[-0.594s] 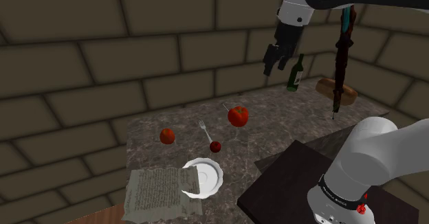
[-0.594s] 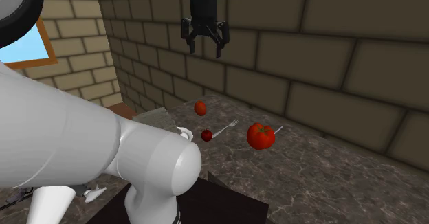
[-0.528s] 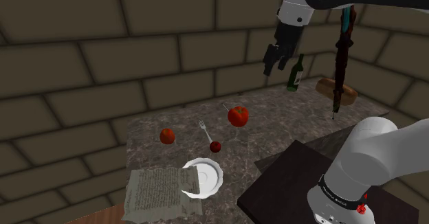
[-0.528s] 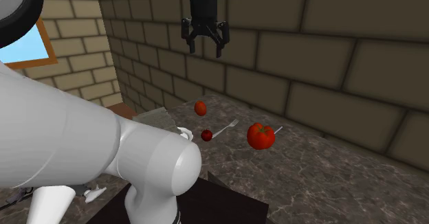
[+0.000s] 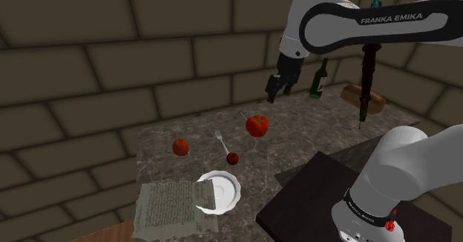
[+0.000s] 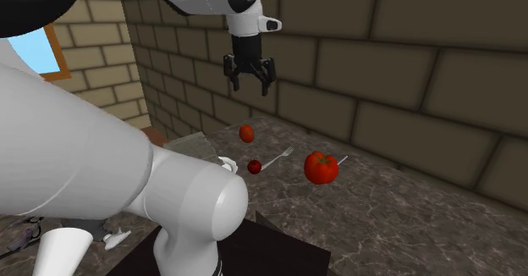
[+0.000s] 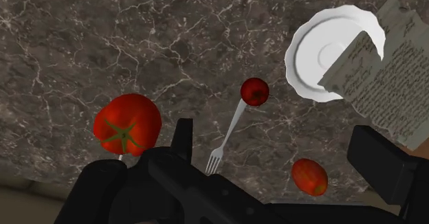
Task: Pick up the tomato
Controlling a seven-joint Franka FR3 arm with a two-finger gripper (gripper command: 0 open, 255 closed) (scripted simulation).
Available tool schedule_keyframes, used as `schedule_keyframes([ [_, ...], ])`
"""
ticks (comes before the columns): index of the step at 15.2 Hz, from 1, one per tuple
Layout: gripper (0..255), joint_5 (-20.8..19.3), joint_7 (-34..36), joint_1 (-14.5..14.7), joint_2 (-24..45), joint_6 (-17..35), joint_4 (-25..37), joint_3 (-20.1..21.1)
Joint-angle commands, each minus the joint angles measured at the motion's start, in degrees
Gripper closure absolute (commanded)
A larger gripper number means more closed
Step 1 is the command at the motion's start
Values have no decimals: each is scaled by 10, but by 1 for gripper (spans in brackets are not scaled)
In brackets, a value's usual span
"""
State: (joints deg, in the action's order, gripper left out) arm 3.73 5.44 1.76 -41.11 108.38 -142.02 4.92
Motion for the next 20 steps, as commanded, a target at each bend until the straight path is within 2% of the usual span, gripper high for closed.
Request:
schedule_keyframes([
  [1,0,0,10,0,19,47,-24,11],
  [8,0,-10,57,-4,123,204,-71,57],
  [13,0,-42,108,-21,227,315,-77,94],
  [17,0,-103,172,-44,323,395,-63,124],
  [20,0,-183,244,-61,401,442,-40,138],
])
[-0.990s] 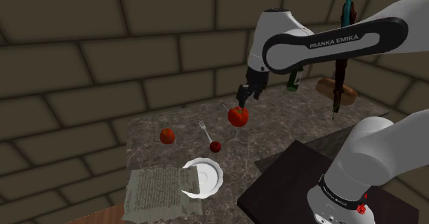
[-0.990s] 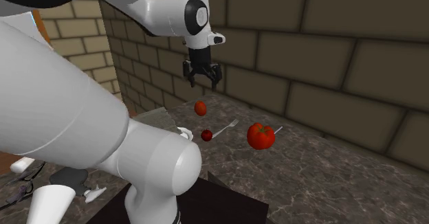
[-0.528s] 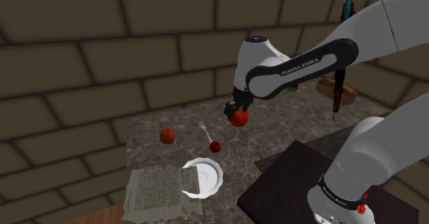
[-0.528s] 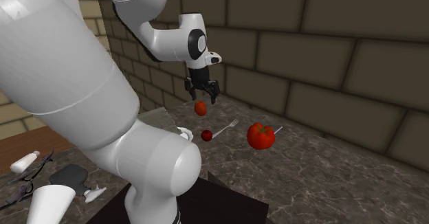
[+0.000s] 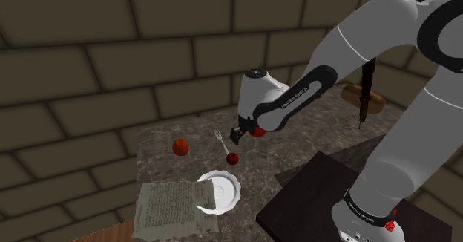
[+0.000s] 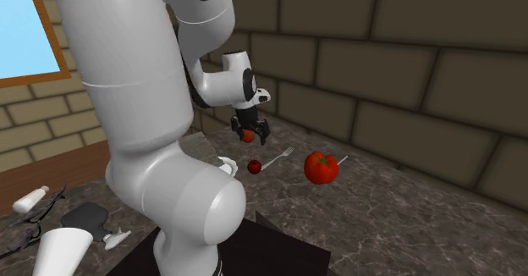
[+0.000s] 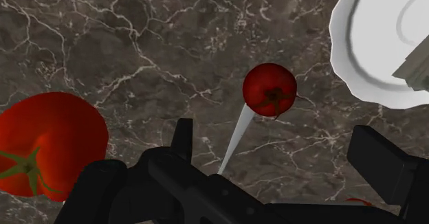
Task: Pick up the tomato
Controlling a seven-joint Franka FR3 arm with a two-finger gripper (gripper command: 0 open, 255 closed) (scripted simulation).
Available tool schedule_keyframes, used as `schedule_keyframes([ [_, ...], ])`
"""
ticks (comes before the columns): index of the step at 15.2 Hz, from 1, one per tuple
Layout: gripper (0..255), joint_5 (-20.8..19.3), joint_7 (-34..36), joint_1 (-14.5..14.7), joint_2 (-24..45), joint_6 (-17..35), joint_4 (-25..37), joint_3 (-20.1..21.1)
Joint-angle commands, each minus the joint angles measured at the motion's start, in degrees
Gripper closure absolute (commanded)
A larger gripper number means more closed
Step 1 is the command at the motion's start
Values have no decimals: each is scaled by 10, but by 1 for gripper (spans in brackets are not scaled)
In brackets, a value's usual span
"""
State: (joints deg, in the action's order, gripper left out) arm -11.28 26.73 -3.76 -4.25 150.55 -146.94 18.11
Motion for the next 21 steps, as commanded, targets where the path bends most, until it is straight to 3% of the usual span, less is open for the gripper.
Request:
schedule_keyframes([
  [1,0,-66,60,-8,59,33,19,7],
  [4,0,-167,148,2,138,61,57,-12],
  [8,0,-273,245,47,239,86,119,-63],
  [18,0,-345,314,92,319,128,155,-119],
  [19,255,-345,315,93,319,128,155,-119],
  [21,255,-345,315,93,319,128,155,-119],
])
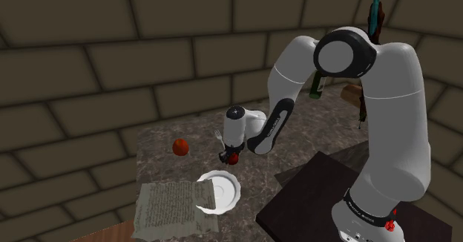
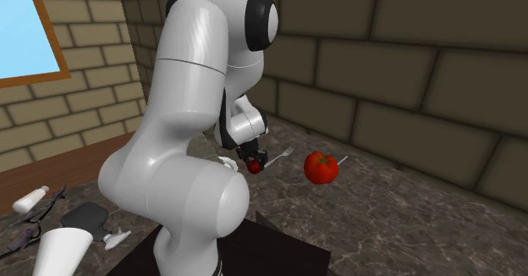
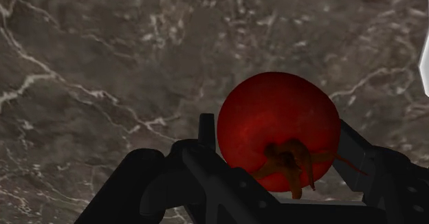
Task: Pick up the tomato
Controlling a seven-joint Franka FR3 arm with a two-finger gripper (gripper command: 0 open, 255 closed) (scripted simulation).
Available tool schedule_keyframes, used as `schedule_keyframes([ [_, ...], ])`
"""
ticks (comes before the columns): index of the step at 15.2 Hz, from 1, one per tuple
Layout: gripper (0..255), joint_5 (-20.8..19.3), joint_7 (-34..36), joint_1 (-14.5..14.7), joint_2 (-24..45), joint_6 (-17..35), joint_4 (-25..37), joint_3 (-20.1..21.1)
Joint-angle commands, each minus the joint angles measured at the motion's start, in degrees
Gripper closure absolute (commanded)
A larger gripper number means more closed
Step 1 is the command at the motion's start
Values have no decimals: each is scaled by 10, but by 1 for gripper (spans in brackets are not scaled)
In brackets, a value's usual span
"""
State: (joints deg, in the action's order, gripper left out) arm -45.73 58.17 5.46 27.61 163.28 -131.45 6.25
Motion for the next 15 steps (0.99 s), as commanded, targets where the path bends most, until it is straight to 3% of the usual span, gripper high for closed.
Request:
schedule_keyframes([
  [1,255,0,0,0,0,0,0,0],
  [7,255,-1,0,0,0,1,0,-1],
  [15,255,60,-58,-36,-64,-39,-24,45],
])
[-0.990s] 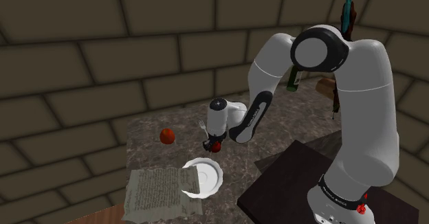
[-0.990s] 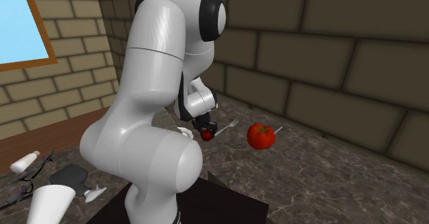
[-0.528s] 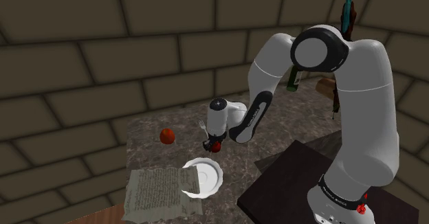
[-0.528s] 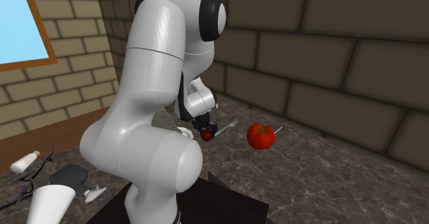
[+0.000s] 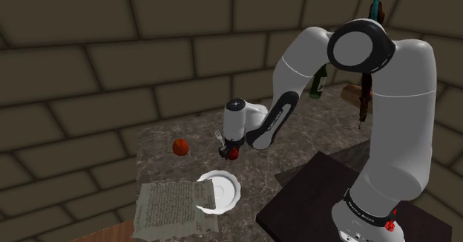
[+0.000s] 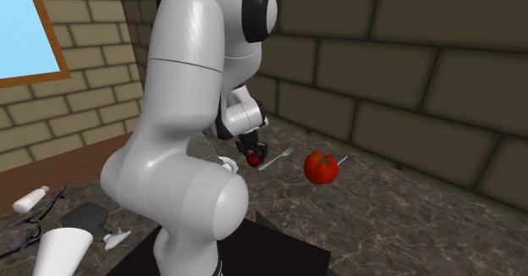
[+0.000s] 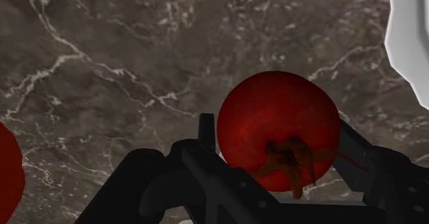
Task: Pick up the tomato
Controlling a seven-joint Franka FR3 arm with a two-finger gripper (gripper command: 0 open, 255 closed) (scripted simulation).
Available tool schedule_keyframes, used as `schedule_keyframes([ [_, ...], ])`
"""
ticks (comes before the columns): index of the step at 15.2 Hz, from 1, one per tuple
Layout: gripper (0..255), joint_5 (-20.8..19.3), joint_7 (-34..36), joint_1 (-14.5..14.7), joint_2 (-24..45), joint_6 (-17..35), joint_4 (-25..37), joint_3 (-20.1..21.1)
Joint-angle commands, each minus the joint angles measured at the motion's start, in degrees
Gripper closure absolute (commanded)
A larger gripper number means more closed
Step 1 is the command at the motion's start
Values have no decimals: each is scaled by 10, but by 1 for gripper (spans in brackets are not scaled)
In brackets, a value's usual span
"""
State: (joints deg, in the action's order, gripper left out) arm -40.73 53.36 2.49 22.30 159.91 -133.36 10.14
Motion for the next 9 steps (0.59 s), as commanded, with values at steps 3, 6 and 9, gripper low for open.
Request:
schedule_keyframes([
  [3,255,35,-32,-18,-34,-21,-11,23],
  [6,255,61,-55,-28,-57,-36,-16,38],
  [9,255,71,-64,-32,-66,-43,-18,43],
])
